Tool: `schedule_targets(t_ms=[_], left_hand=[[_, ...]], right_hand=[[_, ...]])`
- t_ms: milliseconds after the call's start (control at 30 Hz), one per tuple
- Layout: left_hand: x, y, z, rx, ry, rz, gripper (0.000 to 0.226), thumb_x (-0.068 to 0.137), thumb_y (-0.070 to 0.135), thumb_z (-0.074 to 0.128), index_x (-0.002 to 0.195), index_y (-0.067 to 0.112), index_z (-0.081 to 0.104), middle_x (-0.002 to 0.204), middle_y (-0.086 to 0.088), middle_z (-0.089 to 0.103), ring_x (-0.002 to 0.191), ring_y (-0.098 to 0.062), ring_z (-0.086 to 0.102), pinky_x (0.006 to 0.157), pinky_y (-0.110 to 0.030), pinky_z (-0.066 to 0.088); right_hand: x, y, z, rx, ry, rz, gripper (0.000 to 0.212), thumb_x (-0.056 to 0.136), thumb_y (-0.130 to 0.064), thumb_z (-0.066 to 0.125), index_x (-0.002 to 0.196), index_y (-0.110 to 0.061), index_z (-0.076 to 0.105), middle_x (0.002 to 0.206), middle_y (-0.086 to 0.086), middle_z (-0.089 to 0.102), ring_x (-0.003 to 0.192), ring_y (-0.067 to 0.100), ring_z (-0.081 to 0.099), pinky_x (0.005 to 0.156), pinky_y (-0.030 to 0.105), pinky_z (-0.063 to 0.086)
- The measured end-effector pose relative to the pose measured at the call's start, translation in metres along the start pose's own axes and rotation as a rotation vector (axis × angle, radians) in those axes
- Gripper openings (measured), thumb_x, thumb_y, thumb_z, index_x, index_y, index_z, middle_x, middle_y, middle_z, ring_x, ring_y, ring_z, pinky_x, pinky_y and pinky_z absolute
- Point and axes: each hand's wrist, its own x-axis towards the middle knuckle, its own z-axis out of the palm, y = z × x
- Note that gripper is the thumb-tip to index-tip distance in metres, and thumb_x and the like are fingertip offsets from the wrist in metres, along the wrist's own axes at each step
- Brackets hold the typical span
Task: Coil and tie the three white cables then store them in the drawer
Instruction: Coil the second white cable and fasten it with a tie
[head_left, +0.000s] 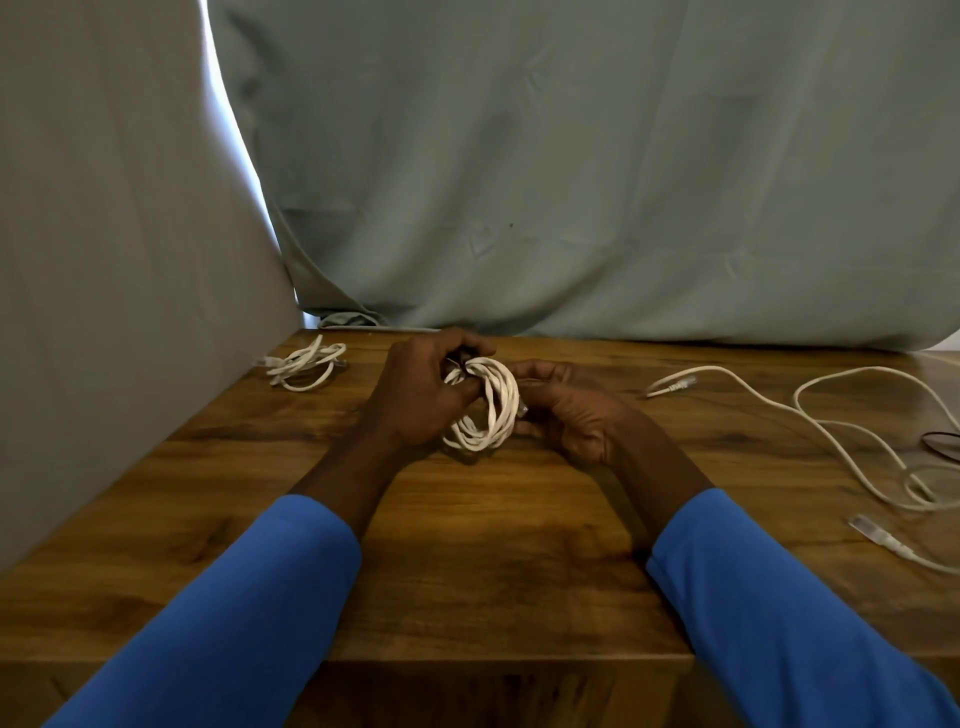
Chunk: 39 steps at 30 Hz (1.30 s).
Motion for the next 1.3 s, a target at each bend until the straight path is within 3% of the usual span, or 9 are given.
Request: schedule_targets(t_ms=[100, 200, 367, 600, 700, 933, 1100, 1200, 1300], left_hand=[[0.001, -0.001, 0.001, -0.065, -0.027, -0.074, 0.034, 0.079, 0.011, 0.085, 0.110, 0.022, 0.077, 0.100, 0.008, 0.076, 0.091, -0.006, 0.072, 0.086, -0.039, 0.062], [0.001, -0.004, 0.002, -0.106, -0.073, -0.158, 0.034, 0.076, 0.017, 0.090, 0.106, 0.026, 0.077, 0.101, 0.008, 0.076, 0.093, -0.006, 0.073, 0.087, -0.041, 0.062], [0.000, -0.004, 0.002, -0.173, -0.173, -0.241, 0.027, 0.074, 0.020, 0.091, 0.097, 0.028, 0.080, 0.095, 0.004, 0.079, 0.090, -0.018, 0.076, 0.084, -0.053, 0.063], [0.000, 0.002, 0.002, -0.237, -0.160, -0.239, 0.032, 0.070, 0.012, 0.093, 0.098, 0.021, 0.079, 0.096, -0.003, 0.078, 0.088, -0.024, 0.076, 0.082, -0.053, 0.063], [0.000, 0.001, 0.003, -0.219, -0.167, -0.234, 0.029, 0.072, 0.007, 0.090, 0.095, 0.019, 0.076, 0.095, -0.003, 0.077, 0.085, -0.025, 0.076, 0.077, -0.054, 0.063], [-0.003, 0.002, 0.008, -0.254, -0.247, -0.227, 0.019, 0.087, 0.002, 0.072, 0.099, 0.015, 0.080, 0.090, -0.005, 0.079, 0.082, -0.024, 0.076, 0.076, -0.044, 0.062], [-0.004, 0.002, 0.015, -0.524, -0.240, -0.343, 0.036, 0.079, 0.021, 0.064, 0.093, -0.011, 0.072, 0.090, -0.032, 0.070, 0.080, -0.032, 0.064, 0.076, -0.040, 0.049], [-0.003, 0.003, 0.018, -0.601, -0.168, -0.458, 0.030, 0.099, 0.023, 0.061, 0.090, -0.003, 0.075, 0.089, -0.020, 0.074, 0.082, -0.029, 0.068, 0.079, -0.038, 0.052], [-0.005, 0.004, 0.024, -0.583, -0.181, -0.483, 0.023, 0.102, 0.014, 0.062, 0.085, 0.007, 0.077, 0.075, -0.008, 0.076, 0.060, -0.013, 0.070, 0.058, -0.022, 0.054]], right_hand=[[-0.003, 0.000, 0.003, -0.153, 0.076, -0.117, 0.026, 0.084, 0.016, 0.067, 0.107, 0.006, 0.073, 0.085, 0.017, 0.077, 0.068, 0.020, 0.074, 0.058, 0.028, 0.061], [0.001, 0.005, 0.005, -0.332, 0.208, -0.268, 0.019, 0.083, 0.013, 0.073, 0.100, 0.005, 0.076, 0.092, 0.018, 0.078, 0.078, 0.024, 0.075, 0.067, 0.030, 0.063], [0.014, 0.010, -0.004, -0.443, 0.357, -0.338, 0.008, 0.086, -0.007, 0.081, 0.092, -0.012, 0.082, 0.095, 0.003, 0.080, 0.097, 0.026, 0.075, 0.091, 0.054, 0.060], [0.013, 0.010, -0.004, -0.453, 0.406, -0.400, 0.008, 0.086, -0.006, 0.080, 0.092, -0.010, 0.083, 0.087, 0.000, 0.080, 0.084, 0.014, 0.076, 0.084, 0.035, 0.063], [0.013, 0.011, -0.003, -0.398, 0.423, -0.391, 0.011, 0.086, -0.003, 0.080, 0.086, -0.014, 0.082, 0.084, 0.000, 0.080, 0.084, 0.017, 0.076, 0.083, 0.038, 0.063], [0.014, 0.006, 0.001, -0.344, 0.407, -0.474, 0.023, 0.085, -0.001, 0.079, 0.082, -0.024, 0.082, 0.082, 0.000, 0.079, 0.089, 0.033, 0.075, 0.088, 0.051, 0.062], [0.014, 0.009, 0.003, -0.295, 0.372, -0.436, 0.016, 0.084, 0.000, 0.080, 0.088, -0.015, 0.084, 0.085, 0.010, 0.080, 0.087, 0.036, 0.076, 0.087, 0.057, 0.061], [0.015, 0.011, 0.001, -0.313, 0.360, -0.443, 0.014, 0.083, -0.003, 0.082, 0.088, -0.016, 0.084, 0.086, 0.010, 0.080, 0.089, 0.036, 0.076, 0.089, 0.056, 0.061], [0.014, 0.010, 0.003, -0.218, 0.313, -0.401, 0.016, 0.087, 0.001, 0.077, 0.089, -0.014, 0.083, 0.087, 0.012, 0.079, 0.084, 0.033, 0.075, 0.088, 0.052, 0.062]])
